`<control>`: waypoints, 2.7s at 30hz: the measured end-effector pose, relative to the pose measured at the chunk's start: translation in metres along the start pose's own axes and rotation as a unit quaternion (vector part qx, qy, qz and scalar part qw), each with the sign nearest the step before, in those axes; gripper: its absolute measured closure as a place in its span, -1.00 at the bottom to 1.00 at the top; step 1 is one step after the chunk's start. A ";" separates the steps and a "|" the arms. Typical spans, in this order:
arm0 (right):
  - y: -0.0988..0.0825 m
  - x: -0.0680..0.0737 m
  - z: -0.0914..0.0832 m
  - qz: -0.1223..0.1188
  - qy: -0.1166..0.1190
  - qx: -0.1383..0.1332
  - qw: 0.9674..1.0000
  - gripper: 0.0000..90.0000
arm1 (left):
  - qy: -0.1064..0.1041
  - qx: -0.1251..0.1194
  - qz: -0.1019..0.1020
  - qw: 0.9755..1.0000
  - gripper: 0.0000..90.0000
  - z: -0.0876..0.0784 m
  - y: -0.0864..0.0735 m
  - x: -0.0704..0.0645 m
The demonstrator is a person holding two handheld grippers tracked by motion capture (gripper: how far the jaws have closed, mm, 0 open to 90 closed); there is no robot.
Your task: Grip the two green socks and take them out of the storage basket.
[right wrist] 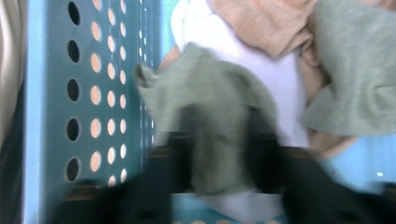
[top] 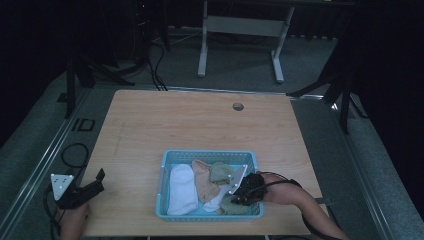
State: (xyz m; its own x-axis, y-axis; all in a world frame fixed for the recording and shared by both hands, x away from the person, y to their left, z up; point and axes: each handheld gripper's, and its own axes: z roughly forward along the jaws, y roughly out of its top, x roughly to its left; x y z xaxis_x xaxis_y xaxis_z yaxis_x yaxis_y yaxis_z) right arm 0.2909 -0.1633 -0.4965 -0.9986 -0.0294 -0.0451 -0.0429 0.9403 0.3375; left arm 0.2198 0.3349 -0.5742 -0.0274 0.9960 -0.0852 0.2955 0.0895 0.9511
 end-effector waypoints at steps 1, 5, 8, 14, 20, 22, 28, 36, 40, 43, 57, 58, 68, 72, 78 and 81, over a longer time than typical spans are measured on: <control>0.001 0.001 -0.002 -0.002 -0.003 0.001 1.000 0.85 | 0.000 0.000 0.000 1.000 -0.98 0.000 0.000 0.000; 0.003 0.004 -0.013 -0.016 -0.004 -0.009 1.000 0.91 | 0.000 0.000 0.000 1.000 -0.98 0.000 0.000 0.000; 0.005 0.006 -0.022 -0.022 -0.009 -0.022 0.999 0.92 | 0.000 0.001 0.000 1.000 -0.98 0.000 0.000 0.000; 0.008 0.005 -0.042 -0.022 -0.026 -0.038 0.999 0.92 | 0.001 0.001 0.000 1.000 -0.98 0.000 0.000 0.000; 0.012 0.003 -0.063 -0.020 -0.040 -0.048 0.998 0.92 | 0.002 0.001 0.000 1.000 -0.98 0.000 0.000 0.000; 0.014 0.002 -0.069 -0.020 -0.046 -0.050 0.998 0.92 | 0.001 0.002 0.001 1.000 -0.98 0.000 0.000 0.000; 0.019 -0.004 -0.088 -0.013 -0.065 -0.071 0.995 0.92 | 0.001 0.002 0.000 1.000 -0.98 0.000 0.000 0.000; 0.031 -0.010 -0.128 -0.016 -0.103 -0.098 0.990 0.92 | 0.001 0.002 -0.001 1.000 -0.98 0.000 0.000 0.000; 0.035 -0.011 -0.143 -0.017 -0.114 -0.105 0.988 0.92 | 0.001 0.001 -0.003 1.000 -0.98 0.000 0.000 -0.001; 0.037 -0.009 -0.160 -0.019 -0.128 -0.109 0.986 0.92 | 0.001 0.002 -0.002 1.000 -0.98 0.000 0.000 0.000; 0.006 -0.003 -0.188 0.004 -0.145 -0.112 0.983 0.92 | 0.003 0.001 -0.001 1.000 -0.98 0.001 0.000 -0.001; 0.002 -0.003 -0.189 0.007 -0.146 -0.112 0.983 0.92 | 0.002 0.001 0.000 1.000 -0.98 0.001 0.000 -0.001; -0.048 0.004 -0.200 0.052 -0.150 -0.092 0.983 0.92 | 0.003 0.003 0.002 1.000 -0.98 0.001 0.000 -0.001; -0.066 0.007 -0.201 0.070 -0.151 -0.085 0.982 0.92 | 0.004 0.004 0.003 1.000 -0.98 0.001 0.000 0.000; -0.091 0.010 -0.199 0.098 -0.152 -0.087 0.980 0.92 | 0.004 0.004 0.003 1.000 -0.98 0.001 0.000 -0.001; -0.102 0.010 -0.190 0.107 -0.144 -0.087 0.980 0.92 | 0.004 0.003 0.003 1.000 -0.98 0.001 0.000 -0.001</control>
State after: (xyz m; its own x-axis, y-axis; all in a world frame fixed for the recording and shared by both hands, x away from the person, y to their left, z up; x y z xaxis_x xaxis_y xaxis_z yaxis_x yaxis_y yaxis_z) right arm 0.2787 -0.3240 -0.3526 -0.9359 0.2821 -0.2108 0.1358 0.8415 0.5230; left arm 0.2208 0.3345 -0.5741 -0.0331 0.9964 -0.0776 0.3016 0.0840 0.9497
